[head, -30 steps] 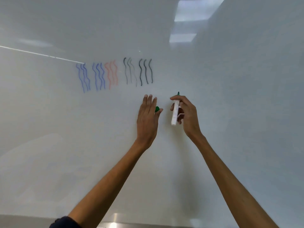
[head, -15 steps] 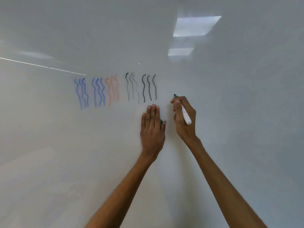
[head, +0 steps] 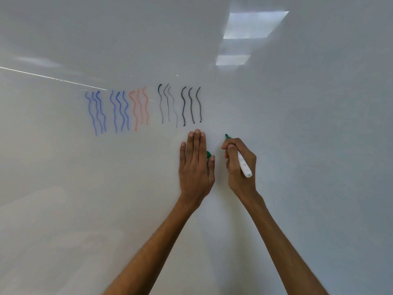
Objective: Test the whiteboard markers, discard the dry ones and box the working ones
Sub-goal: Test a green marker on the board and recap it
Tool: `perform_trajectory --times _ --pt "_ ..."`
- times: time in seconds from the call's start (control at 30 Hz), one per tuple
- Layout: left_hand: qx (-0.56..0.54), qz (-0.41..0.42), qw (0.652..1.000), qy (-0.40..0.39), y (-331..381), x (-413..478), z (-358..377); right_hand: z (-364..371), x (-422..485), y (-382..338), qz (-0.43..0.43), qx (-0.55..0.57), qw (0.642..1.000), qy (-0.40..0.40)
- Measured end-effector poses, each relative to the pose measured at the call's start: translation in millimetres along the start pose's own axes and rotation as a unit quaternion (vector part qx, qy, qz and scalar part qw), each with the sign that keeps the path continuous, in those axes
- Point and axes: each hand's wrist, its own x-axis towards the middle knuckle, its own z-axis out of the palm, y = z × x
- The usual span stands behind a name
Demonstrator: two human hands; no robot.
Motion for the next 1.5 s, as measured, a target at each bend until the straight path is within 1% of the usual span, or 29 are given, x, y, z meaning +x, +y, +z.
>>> perform_trajectory --times 0.13,0.23,0.37,0.43,0.53,0.73,0.8,0.93,1.03,1.1,1.2,1.3,1.4,1.5 --pt "-0.002 -0.001 1.000 -0.001 0 0 0 -3 -17 10 0.028 0.000 1.000 0.006" --pt "-0.002 0.002 1.000 -0.002 0 -1 -1 -3 -22 2 0.038 -0.002 0.999 0.006" --pt "-0.009 0.001 1.000 -0.004 2 -1 -3 -11 1 -33 -0.013 -0.003 1.000 0.004" --pt "-0.008 -0.001 1.000 -0.006 2 -1 -3 -13 16 -46 -0.032 -0.005 0.999 0.023" --pt "-0.010 -0.002 1.000 -0.006 2 -1 -3 -14 33 -47 -0.042 -0.034 0.997 0.049" --pt "-0.007 -0.001 1.000 -0.004 2 -1 -2 -14 34 -38 -0.061 -0.057 0.996 0.037" --pt "-0.008 0.000 1.000 -0.004 1 -1 -2 -16 27 -33 -0.054 -0.057 0.997 0.029" --pt "-0.007 0.002 1.000 -0.004 1 -2 -2 -21 8 -25 -0.024 -0.043 0.997 0.057" --pt "-0.001 0.007 1.000 -0.001 1 -3 -2 -20 -11 -17 -0.029 -0.068 0.997 0.030" --pt "0.000 0.008 1.000 0.002 1 -3 -1 -21 -21 -11 -0.017 -0.071 0.997 0.026" --pt "-0.001 0.009 1.000 0.003 0 -3 0 -22 -29 -9 0.024 -0.045 0.998 0.047" --pt "0.011 0.017 1.000 0.003 -1 -5 2 -23 -40 -8 0.033 -0.050 0.998 0.023" --pt "0.020 0.030 0.999 0.005 -4 -8 6 -29 -45 -10 0.069 -0.027 0.997 0.007" --pt "-0.018 0.044 0.999 0.023 -7 -10 8 -40 -47 -15 0.083 0.000 0.997 0.005"
